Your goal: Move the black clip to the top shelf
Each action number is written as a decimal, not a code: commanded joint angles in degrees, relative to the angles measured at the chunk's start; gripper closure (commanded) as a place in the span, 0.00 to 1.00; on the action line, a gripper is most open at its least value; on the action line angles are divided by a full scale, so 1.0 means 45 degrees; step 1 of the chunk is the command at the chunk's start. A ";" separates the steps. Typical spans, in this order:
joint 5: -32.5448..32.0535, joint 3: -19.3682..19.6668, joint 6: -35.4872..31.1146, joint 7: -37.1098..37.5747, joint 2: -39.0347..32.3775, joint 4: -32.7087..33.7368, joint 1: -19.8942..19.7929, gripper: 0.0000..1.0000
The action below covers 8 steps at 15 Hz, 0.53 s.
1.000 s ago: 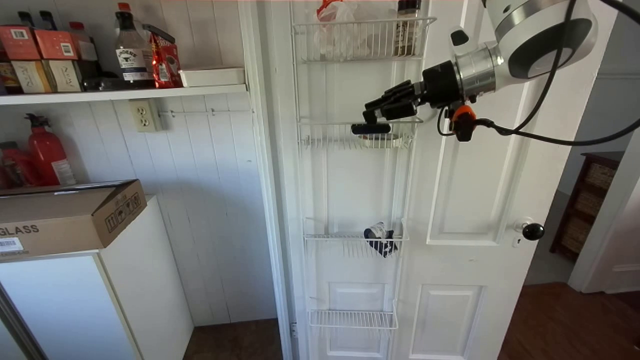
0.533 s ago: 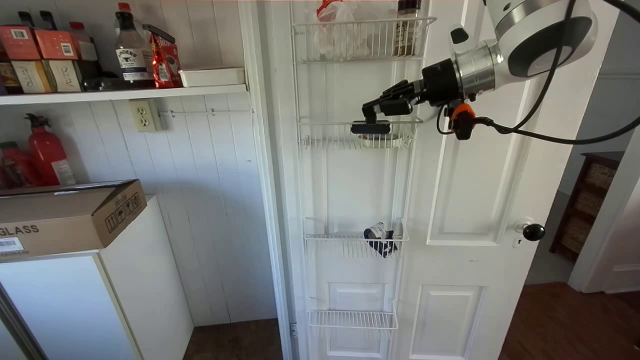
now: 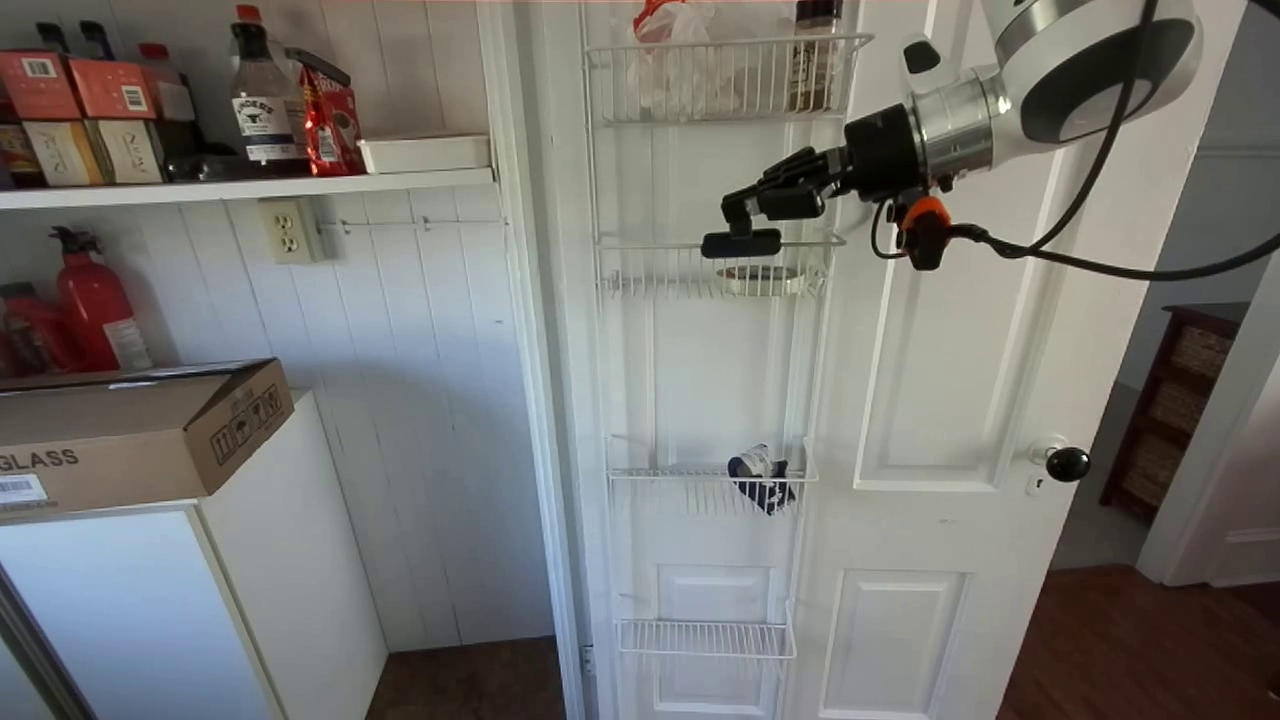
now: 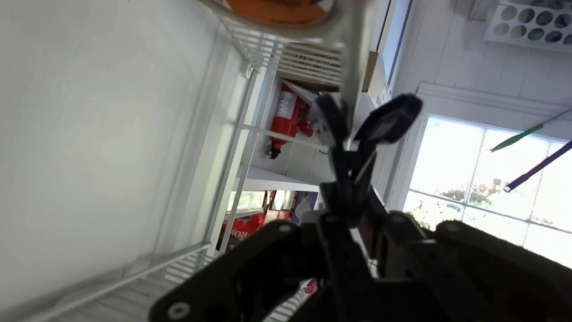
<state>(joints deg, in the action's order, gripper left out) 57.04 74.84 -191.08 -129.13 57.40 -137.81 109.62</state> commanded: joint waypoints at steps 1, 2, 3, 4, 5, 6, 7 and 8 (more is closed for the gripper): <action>-0.0167 -0.0903 -0.0114 -0.0223 0.0035 -0.0282 -0.0479 0.96; -0.0120 -0.1057 -0.0034 -0.0202 0.0002 -0.0298 -0.0568 0.96; -0.0015 -0.1154 0.0013 -0.0105 -0.0105 -0.0302 -0.0641 0.96; 0.0119 -0.1213 0.0051 0.0007 -0.0192 -0.0320 -0.0708 0.96; 0.0362 -0.1151 0.0274 0.0240 -0.0428 -0.0364 -0.0824 0.96; 0.0501 -0.1188 0.0397 0.0378 -0.0582 -0.0408 -0.0917 0.96; 0.0640 -0.1233 0.0487 0.0550 -0.0728 -0.0475 -0.1015 0.96; 0.0762 -0.1298 0.0516 0.0705 -0.0881 -0.0554 -0.1119 0.96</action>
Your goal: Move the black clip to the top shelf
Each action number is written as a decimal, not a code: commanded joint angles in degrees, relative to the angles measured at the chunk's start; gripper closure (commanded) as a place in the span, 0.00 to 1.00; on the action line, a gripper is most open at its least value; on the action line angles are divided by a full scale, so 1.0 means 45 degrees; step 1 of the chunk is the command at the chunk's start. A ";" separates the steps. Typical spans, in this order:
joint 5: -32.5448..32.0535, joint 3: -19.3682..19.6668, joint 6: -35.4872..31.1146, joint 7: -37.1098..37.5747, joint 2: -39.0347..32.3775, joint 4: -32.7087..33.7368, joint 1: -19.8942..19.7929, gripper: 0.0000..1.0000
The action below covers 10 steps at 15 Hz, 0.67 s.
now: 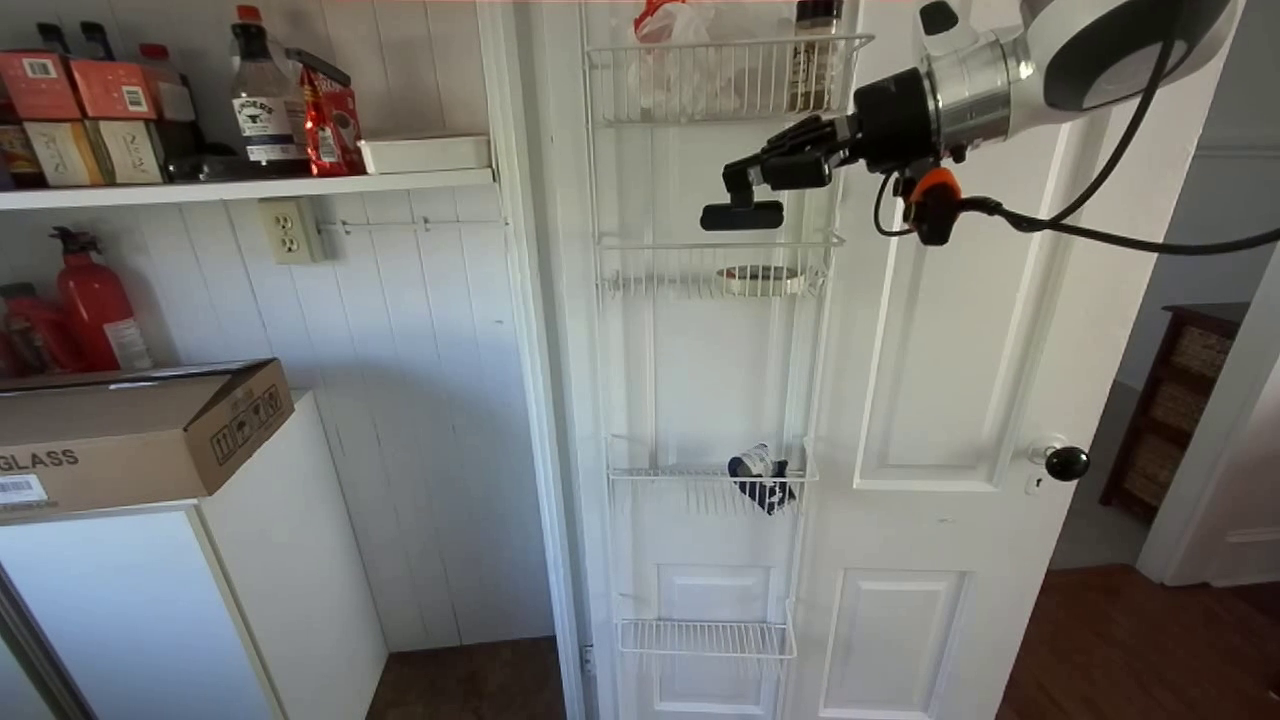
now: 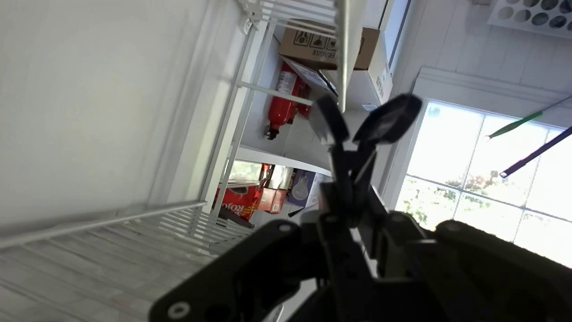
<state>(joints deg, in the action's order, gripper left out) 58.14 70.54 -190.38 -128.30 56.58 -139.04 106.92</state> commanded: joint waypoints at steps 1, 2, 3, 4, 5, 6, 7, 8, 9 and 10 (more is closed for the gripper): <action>0.0695 -0.0427 0.0414 0.0761 -0.0888 -0.0395 -0.0661 0.96; 0.0837 -0.0485 0.0517 0.0964 -0.1110 -0.0493 -0.0792 0.96; 0.1035 -0.0586 0.0596 0.1195 -0.1353 -0.0613 -0.0954 0.96; 0.1208 -0.0728 0.0703 0.1396 -0.1526 -0.0738 -0.1134 0.96; 0.1390 -0.0926 0.0904 0.1689 -0.1862 -0.0886 -0.1378 0.96; 0.1596 -0.1210 0.1201 0.2051 -0.2250 -0.1057 -0.1705 0.96; 0.1828 -0.1637 0.1410 0.2468 -0.2706 -0.1274 -0.2134 0.96; 0.1930 -0.2042 0.1635 0.2878 -0.3031 -0.1445 -0.2547 0.96; 0.1983 -0.2525 0.1826 0.3259 -0.3345 -0.1631 -0.3034 0.96; 0.1951 -0.3032 0.1981 0.3625 -0.3570 -0.1811 -0.3539 0.96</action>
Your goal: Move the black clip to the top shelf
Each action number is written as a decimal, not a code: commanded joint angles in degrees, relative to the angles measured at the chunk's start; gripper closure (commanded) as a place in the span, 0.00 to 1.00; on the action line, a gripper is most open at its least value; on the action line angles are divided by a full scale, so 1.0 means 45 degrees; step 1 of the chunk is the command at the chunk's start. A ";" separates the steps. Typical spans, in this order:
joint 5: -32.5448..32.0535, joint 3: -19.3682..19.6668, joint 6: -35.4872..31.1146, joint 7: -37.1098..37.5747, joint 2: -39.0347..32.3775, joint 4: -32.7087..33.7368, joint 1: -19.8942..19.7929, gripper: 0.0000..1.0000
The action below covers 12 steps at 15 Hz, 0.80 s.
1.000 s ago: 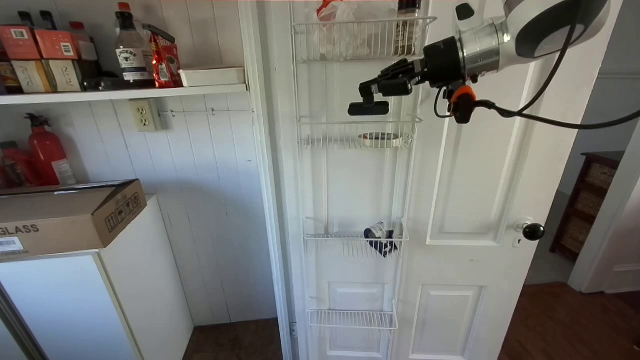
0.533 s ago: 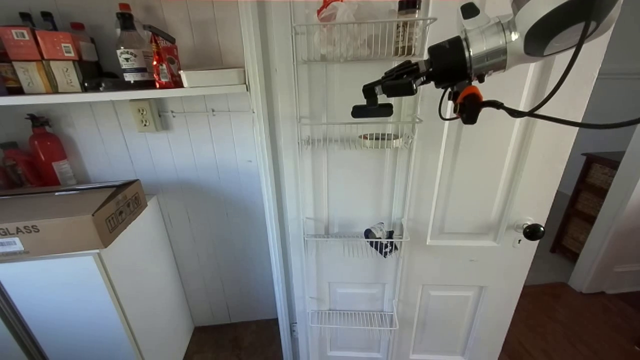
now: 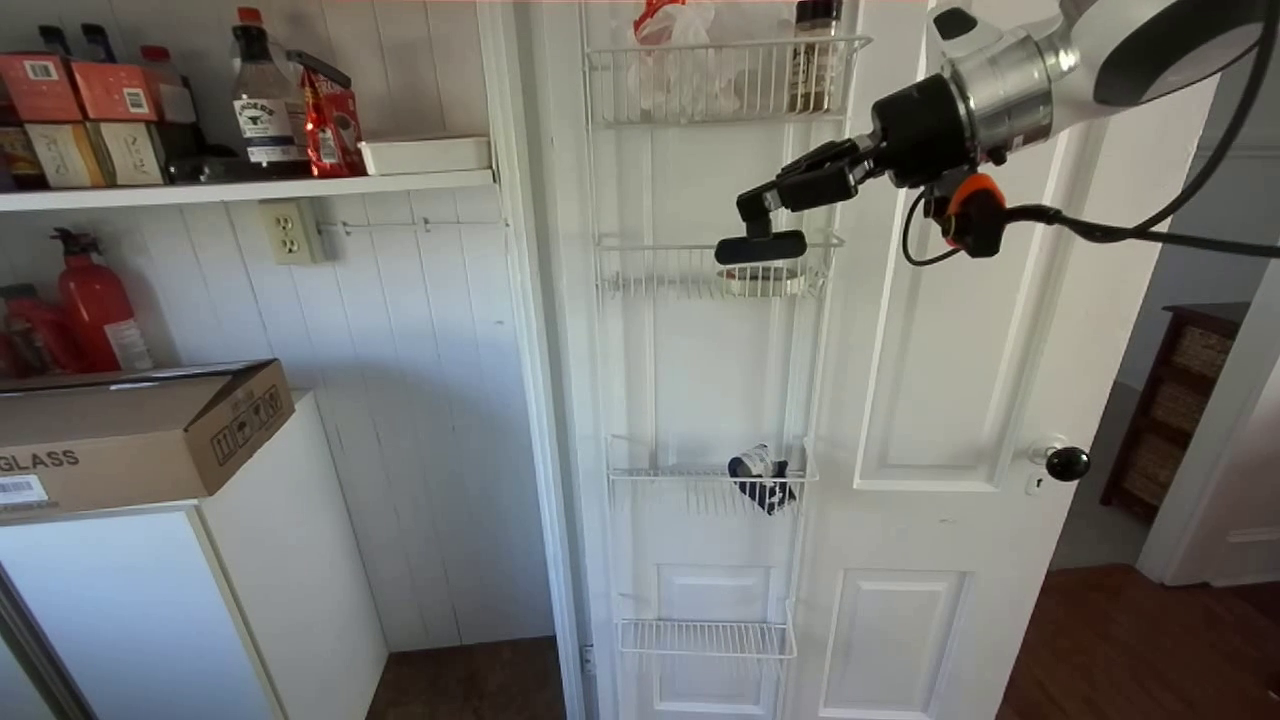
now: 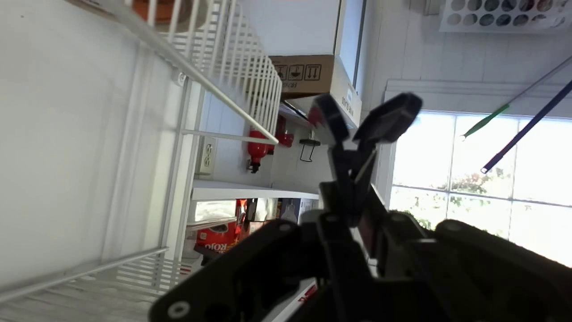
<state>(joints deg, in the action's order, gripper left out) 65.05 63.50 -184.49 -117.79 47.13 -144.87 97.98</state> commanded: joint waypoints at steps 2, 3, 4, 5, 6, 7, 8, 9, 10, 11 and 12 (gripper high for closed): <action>0.0150 -0.2533 0.1084 0.2208 -0.1912 -0.0839 -0.2725 0.96; -0.0033 -0.3086 0.1246 0.2613 -0.2045 -0.0994 -0.3373 0.96; -0.0213 -0.3619 0.1461 0.2975 -0.2098 -0.1120 -0.4038 0.96; -0.0399 -0.4126 0.1711 0.3351 -0.2178 -0.1233 -0.4692 0.96; -0.0608 -0.4670 0.1964 0.3767 -0.2287 -0.1293 -0.5387 0.96; -0.0856 -0.5188 0.2289 0.4160 -0.2313 -0.1358 -0.6075 0.96; -0.1135 -0.5623 0.2708 0.4531 -0.2283 -0.1397 -0.6719 0.96; -0.1485 -0.6070 0.3177 0.4987 -0.2286 -0.1382 -0.7393 0.96; -0.1886 -0.6419 0.3684 0.5371 -0.2145 -0.1377 -0.7963 0.96; -0.2305 -0.6770 0.4156 0.5805 -0.2045 -0.1341 -0.8526 0.96; -0.2729 -0.7051 0.4683 0.6191 -0.1902 -0.1271 -0.9034 0.96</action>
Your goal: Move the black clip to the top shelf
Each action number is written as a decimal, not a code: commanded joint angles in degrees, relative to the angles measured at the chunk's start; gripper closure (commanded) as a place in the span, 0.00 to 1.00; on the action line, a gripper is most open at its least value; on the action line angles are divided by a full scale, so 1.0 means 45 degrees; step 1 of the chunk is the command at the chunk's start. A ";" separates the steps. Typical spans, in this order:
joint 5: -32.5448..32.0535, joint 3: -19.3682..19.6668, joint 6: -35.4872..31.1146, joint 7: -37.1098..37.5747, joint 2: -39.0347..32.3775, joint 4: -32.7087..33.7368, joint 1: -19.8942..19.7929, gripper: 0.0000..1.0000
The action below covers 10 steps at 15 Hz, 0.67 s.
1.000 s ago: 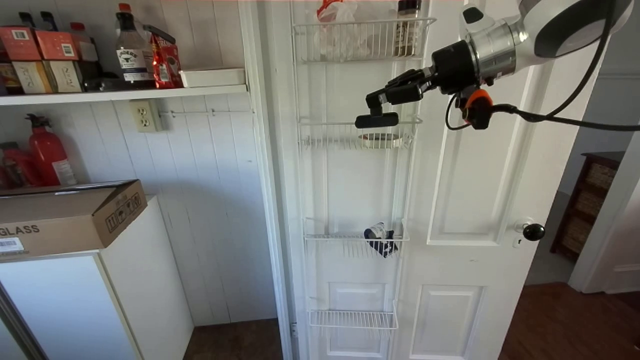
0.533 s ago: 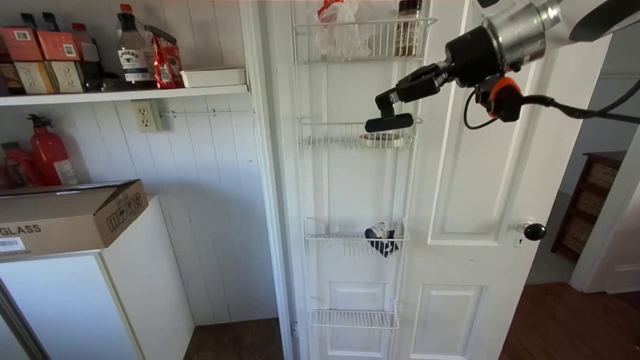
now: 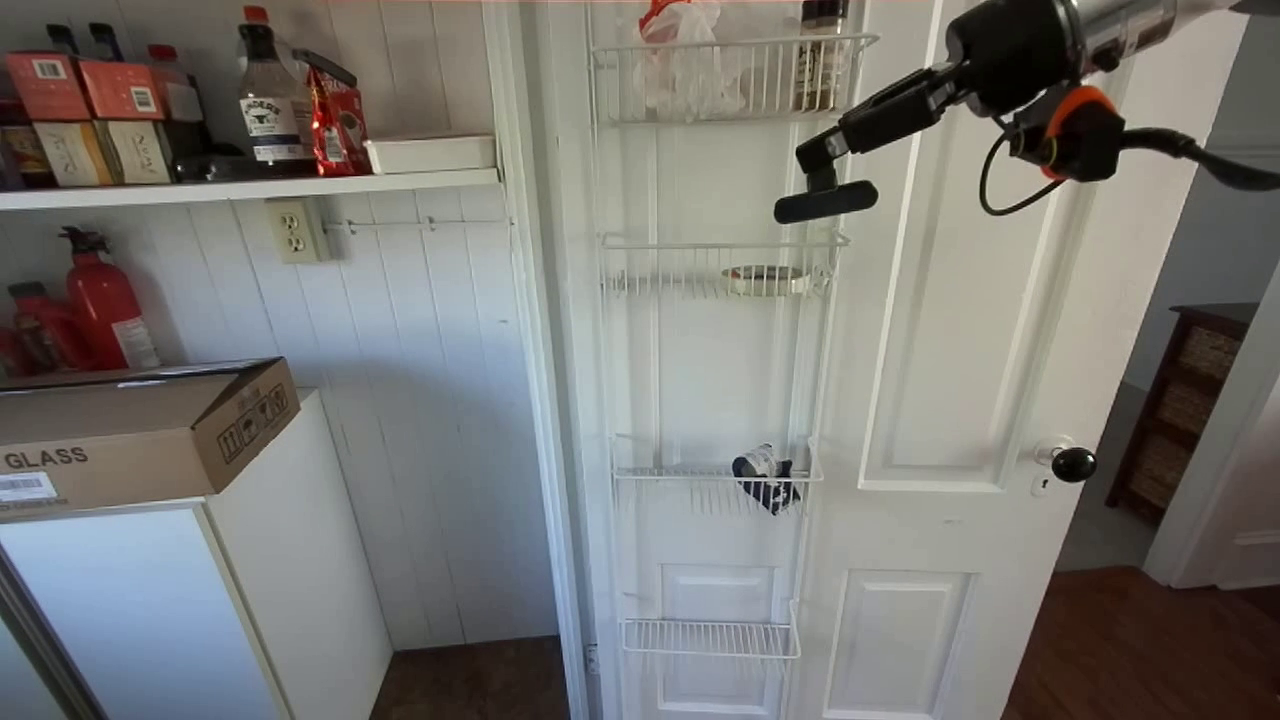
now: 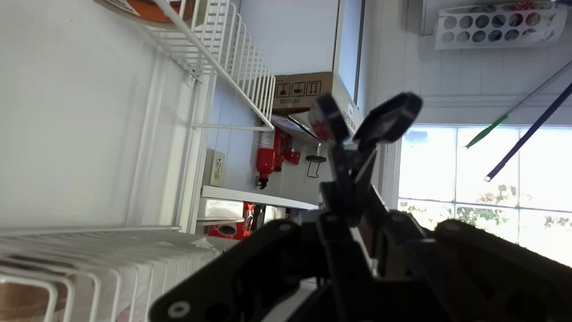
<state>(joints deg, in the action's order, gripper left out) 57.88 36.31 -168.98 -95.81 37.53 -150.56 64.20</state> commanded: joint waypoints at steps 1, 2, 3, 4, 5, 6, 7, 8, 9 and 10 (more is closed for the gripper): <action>-0.1496 -0.1244 0.1720 0.1639 0.0373 0.0061 -0.1960 0.96; -0.1796 -0.1438 0.2183 0.1923 0.0503 0.0145 -0.2318 0.96; -0.2022 -0.1557 0.2606 0.2125 0.0621 0.0250 -0.2604 0.96; -0.1579 -0.2138 0.3273 0.1874 0.0513 0.0464 -0.3407 0.96; -0.1410 -0.2220 0.3657 0.1635 0.0640 0.0622 -0.3590 0.96; -0.1239 -0.2432 0.4036 0.1471 0.0618 0.0814 -0.3929 0.96; -0.0997 -0.2552 0.4377 0.1162 0.0637 0.1032 -0.4145 0.96; -0.0790 -0.2721 0.4655 0.0949 0.0565 0.1266 -0.4374 0.96; -0.0547 -0.2844 0.4807 0.0668 0.0475 0.1497 -0.4546 0.96; -0.0193 -0.2936 0.4929 0.0329 0.0345 0.1760 -0.4637 0.96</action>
<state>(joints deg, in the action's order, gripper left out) 52.62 25.17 -149.69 -90.31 40.24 -145.77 45.78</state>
